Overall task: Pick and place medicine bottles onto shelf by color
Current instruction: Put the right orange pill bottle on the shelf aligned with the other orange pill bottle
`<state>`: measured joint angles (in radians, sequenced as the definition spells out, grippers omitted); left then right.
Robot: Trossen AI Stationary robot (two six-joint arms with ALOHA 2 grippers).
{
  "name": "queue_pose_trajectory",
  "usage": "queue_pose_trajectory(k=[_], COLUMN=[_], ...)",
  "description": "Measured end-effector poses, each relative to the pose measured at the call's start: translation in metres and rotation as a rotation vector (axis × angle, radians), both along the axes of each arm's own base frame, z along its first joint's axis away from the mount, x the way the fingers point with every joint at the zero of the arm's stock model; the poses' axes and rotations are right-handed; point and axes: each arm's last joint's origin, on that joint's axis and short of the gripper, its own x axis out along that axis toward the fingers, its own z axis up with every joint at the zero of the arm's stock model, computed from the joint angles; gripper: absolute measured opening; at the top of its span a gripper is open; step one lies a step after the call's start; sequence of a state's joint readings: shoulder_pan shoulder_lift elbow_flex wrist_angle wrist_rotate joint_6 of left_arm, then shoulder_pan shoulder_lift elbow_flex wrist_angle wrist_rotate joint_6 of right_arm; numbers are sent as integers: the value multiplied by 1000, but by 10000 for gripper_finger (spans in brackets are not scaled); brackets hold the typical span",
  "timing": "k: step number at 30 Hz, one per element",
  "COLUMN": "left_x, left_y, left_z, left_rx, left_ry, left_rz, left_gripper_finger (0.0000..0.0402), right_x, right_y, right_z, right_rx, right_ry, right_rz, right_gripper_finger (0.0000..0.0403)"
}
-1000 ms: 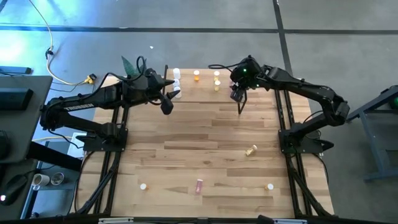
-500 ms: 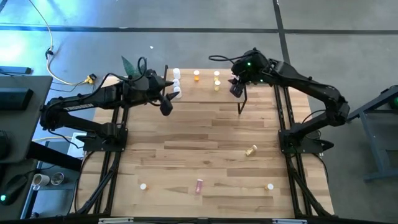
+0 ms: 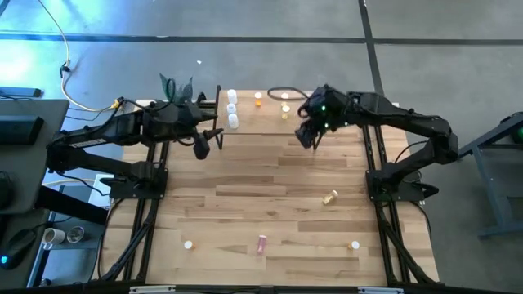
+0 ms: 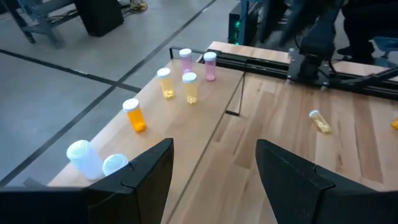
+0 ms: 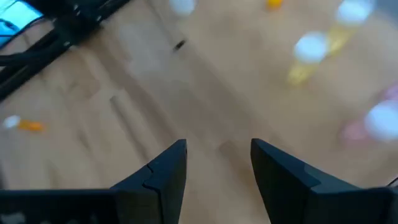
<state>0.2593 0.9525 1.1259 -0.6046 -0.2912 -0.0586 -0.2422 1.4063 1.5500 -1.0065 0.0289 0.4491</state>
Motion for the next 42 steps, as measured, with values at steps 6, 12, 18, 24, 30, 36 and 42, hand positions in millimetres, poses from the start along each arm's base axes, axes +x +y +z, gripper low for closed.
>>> queue_pose_trajectory(k=[6,12,18,24,30,36,42], left_x=[-9,-12,-12,-12,-10,-7,4], left_y=[-4,-6,-7,-7,-10,-16,-22], left_z=[1,-4,-5,-5,-4,-1,2], left_rx=[-8,-42,-38,-53,-121,-173,-215], left_ry=[13,65,84,77,38,-26,-98], left_rz=[-22,-62,-92,-96,-170,-183,-204], left_gripper_finger=[216,216,216,216,216,216,216], right_x=[8,8,-1,-17,-34,-50,-74], right_y=[39,75,112,145,175,197,215], right_z=[-15,-41,-69,-93,-105,-107,-109], right_rx=[190,350,398,383,358,291,210], right_ry=[9,80,207,340,408,440,532], right_rz=[-83,-186,-195,-165,-93,-27,49], right_gripper_finger=[169,169,169,169,169,169,169])
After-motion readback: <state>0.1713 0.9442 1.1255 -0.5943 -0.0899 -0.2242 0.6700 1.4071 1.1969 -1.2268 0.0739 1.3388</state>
